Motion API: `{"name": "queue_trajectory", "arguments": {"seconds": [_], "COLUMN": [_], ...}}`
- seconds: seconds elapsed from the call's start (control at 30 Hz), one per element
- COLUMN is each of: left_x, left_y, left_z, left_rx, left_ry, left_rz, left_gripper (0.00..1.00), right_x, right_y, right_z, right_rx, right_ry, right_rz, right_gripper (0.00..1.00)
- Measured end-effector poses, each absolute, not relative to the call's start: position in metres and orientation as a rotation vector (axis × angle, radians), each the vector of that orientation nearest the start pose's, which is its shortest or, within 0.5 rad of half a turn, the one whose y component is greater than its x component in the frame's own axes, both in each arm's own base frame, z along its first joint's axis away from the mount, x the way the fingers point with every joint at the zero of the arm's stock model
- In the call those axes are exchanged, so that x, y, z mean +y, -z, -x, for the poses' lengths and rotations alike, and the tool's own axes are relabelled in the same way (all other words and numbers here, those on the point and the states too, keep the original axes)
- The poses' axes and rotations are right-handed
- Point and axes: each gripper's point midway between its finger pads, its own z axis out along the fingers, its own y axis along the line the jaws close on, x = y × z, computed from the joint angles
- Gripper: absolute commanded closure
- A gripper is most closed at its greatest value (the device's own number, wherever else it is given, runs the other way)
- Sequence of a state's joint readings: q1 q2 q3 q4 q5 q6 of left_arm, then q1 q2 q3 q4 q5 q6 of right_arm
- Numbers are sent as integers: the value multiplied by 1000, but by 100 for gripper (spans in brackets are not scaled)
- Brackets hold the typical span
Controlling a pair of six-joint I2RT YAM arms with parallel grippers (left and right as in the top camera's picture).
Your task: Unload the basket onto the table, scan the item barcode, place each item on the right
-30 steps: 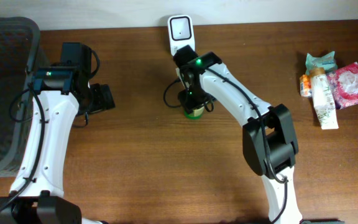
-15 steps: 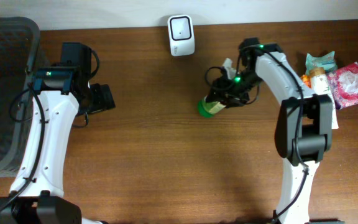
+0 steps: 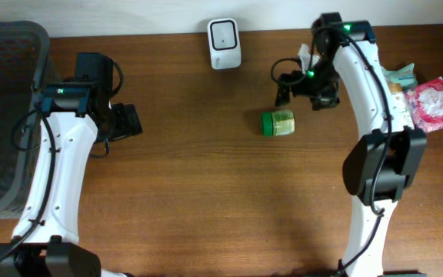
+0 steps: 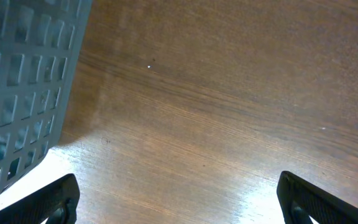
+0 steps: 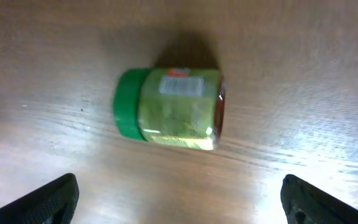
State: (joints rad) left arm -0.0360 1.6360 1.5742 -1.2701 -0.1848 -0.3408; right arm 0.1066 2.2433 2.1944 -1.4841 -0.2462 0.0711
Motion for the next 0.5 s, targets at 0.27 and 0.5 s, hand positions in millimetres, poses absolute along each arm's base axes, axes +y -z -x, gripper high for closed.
{"name": "queue_trajectory", "arguments": {"seconds": [0.27, 0.5], "left_x": [19, 19], "left_y": [-186, -186], "left_z": [-344, -344], "left_rx": [2829, 2829], "left_ry": [-197, -197], "left_rz": [467, 467], "left_gripper": [1, 1], "right_x": [146, 162], "right_y": [-128, -135], "right_z": [-432, -426], "right_rx": [2982, 2867], "right_ry": [202, 471], "right_rz": [270, 217], "right_gripper": [1, 2]}}
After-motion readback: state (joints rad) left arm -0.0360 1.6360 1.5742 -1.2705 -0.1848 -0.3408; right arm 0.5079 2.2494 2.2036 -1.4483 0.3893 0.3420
